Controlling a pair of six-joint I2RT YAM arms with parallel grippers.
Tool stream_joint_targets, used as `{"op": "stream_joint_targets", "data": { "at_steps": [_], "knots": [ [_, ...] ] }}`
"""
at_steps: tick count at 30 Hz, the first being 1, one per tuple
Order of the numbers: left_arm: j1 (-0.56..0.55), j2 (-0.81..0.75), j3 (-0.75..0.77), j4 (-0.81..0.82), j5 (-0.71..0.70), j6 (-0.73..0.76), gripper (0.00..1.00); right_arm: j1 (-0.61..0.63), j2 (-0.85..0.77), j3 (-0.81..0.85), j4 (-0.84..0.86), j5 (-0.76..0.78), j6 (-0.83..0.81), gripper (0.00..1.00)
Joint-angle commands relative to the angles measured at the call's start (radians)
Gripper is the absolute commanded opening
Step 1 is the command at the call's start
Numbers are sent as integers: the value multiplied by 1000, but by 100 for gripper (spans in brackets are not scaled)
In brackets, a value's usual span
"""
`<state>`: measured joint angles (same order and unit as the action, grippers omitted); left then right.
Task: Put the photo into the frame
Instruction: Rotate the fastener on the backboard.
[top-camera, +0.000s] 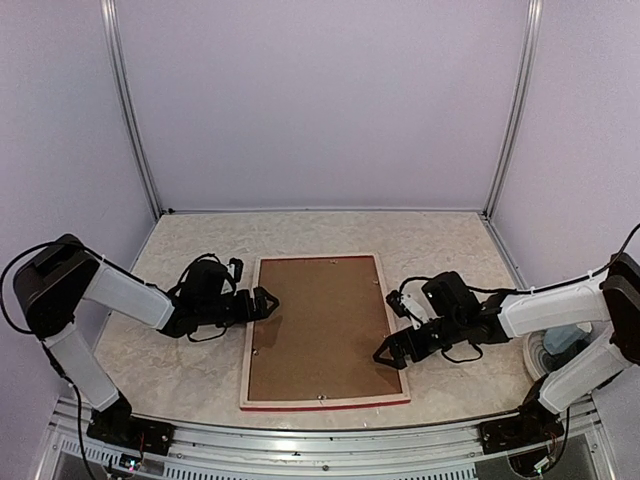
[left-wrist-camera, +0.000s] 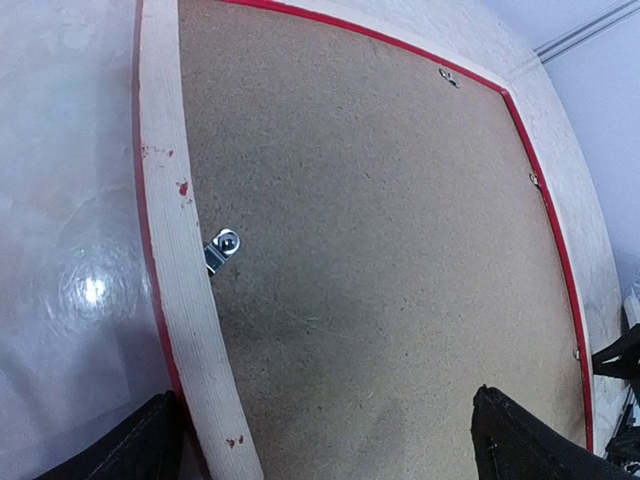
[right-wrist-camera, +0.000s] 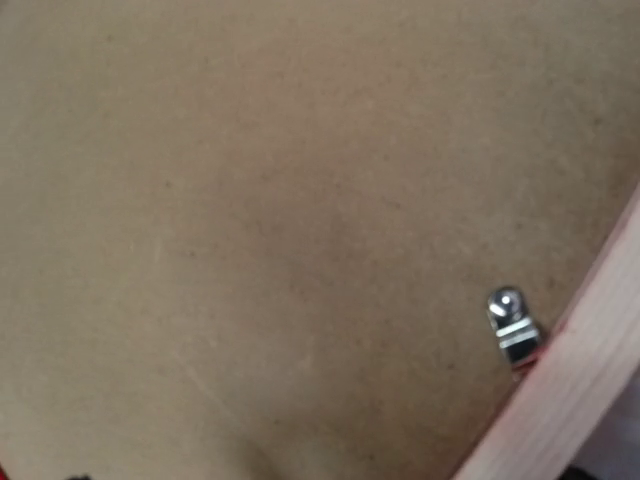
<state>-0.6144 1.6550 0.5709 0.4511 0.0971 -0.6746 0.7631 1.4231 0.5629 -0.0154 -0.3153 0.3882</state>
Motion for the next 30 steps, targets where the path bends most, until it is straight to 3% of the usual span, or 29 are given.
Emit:
{"op": "stream_joint_targets", "data": {
  "at_steps": [1, 20, 25, 30],
  "knots": [
    [-14, 70, 80, 18, 42, -16, 99, 18, -13, -28, 36, -19, 15, 99],
    [-17, 391, 541, -66, 121, 11, 99, 122, -160, -90, -3, 40, 138, 99],
    [37, 341, 512, -117, 40, 3, 99, 122, -246, -80, -119, 165, 142, 99],
    [65, 171, 430, -210, -67, 11, 99, 103, -319, -51, -219, 264, 128, 99]
  ]
}}
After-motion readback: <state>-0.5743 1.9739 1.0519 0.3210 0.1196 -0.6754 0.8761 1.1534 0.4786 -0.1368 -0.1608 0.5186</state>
